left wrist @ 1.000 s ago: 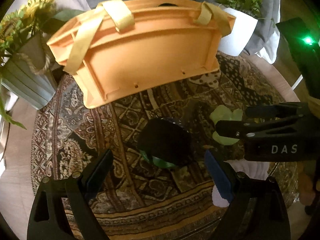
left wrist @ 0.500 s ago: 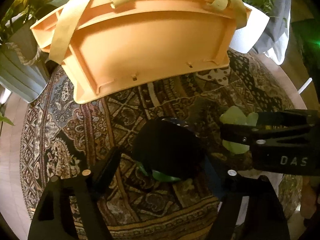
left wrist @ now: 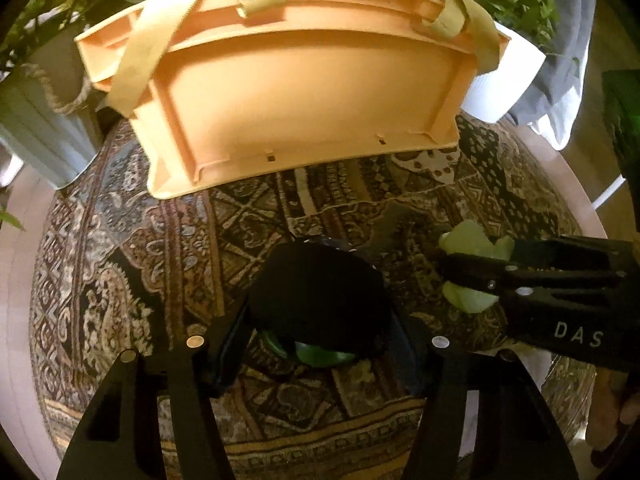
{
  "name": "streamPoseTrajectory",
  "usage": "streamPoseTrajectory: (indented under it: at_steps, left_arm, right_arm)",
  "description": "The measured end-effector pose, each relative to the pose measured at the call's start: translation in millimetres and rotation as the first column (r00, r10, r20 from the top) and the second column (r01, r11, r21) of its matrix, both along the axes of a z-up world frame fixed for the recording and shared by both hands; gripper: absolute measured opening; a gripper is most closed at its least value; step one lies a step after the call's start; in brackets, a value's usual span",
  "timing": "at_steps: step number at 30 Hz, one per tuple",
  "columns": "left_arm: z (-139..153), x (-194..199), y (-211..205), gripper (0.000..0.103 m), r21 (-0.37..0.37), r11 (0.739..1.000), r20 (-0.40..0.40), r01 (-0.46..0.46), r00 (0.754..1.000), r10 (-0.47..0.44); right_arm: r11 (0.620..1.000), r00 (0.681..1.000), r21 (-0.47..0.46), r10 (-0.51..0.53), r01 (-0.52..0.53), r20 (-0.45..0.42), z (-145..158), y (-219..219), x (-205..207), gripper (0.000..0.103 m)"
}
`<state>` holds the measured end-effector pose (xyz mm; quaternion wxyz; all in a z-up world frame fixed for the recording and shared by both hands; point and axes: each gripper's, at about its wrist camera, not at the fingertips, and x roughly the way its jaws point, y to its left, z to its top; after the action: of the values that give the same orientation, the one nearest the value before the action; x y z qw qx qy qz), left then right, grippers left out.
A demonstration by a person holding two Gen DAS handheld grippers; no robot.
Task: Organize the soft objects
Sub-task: 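Grasp the green frog sponge with the right tool, then lift and carry the frog sponge with the right tool over the crate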
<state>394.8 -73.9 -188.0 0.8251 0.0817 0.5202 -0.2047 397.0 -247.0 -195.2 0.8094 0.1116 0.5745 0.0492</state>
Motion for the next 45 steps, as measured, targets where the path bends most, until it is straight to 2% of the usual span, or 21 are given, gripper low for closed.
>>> streamPoseTrajectory:
  at_steps: [13,21,32,39,45]
  left_arm:
    - [35,-16,14,0.062,-0.005,0.995,0.091,-0.097,0.991,0.097]
    - [67,-22,19,0.062,-0.064,0.992,0.154,-0.112,0.981,0.120]
    - [124,-22,30,0.062,-0.108,0.984,0.310,-0.140,0.936,0.168]
    - [155,-18,35,0.062,-0.130,0.981,0.403,-0.143,0.897,0.184]
    - [176,-13,36,0.062,-0.154,0.978,0.449,-0.143,0.871,0.198]
  right_arm:
    - [1.000,0.996,0.005,0.015,-0.016,0.086,31,-1,-9,0.046]
    - [0.999,0.986,0.043,0.017,-0.024,0.167,63,4,-11,0.046]
    - [0.999,0.939,0.027,0.025,-0.037,0.344,121,8,-4,0.046]
    - [0.999,0.902,0.028,0.024,-0.040,0.431,150,11,1,0.046]
    - [0.999,0.873,0.029,0.026,-0.046,0.487,168,12,10,0.046]
